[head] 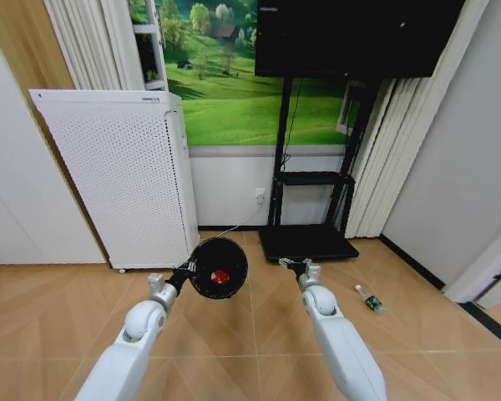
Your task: Pick up the trash bin and place the garbage on the floor into it.
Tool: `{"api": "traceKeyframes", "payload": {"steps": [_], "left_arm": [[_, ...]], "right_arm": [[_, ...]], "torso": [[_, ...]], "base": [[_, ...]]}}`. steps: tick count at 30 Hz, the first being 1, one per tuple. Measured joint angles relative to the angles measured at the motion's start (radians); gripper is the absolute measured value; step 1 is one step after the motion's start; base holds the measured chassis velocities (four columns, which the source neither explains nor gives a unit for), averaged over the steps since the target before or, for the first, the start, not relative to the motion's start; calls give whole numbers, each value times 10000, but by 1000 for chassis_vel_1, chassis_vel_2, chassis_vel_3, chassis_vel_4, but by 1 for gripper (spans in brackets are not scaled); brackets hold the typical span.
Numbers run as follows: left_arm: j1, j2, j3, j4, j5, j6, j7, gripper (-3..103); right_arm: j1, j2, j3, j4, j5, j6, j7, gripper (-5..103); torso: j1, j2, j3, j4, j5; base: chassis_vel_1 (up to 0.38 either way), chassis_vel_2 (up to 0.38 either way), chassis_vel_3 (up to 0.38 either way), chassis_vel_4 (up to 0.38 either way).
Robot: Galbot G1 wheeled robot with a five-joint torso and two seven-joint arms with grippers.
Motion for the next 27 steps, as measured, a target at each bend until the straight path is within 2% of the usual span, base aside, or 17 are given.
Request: {"api": "traceKeyframes", "payload": {"steps": [7, 11, 27], "left_arm": [[734, 112, -839, -497, -29, -46, 223, 4], [1149, -68, -1209, -744, 21, -79, 347, 4], [1369, -172, -1330, -953, 74, -105, 375, 4]], "right_arm": [[-102, -43, -26, 132, 167, -222, -272, 100], [-238, -58, -48, 302, 246, -262, -322, 100], [-344, -173, -33, 458, 466, -338, -445, 100]], "torso": [[0, 0, 0, 1, 0], [0, 0, 0, 0, 1], [0, 0, 0, -2, 2]], "base": [[0, 0, 0, 0], [0, 0, 0, 0], [-19, -17, 26, 18]]}}
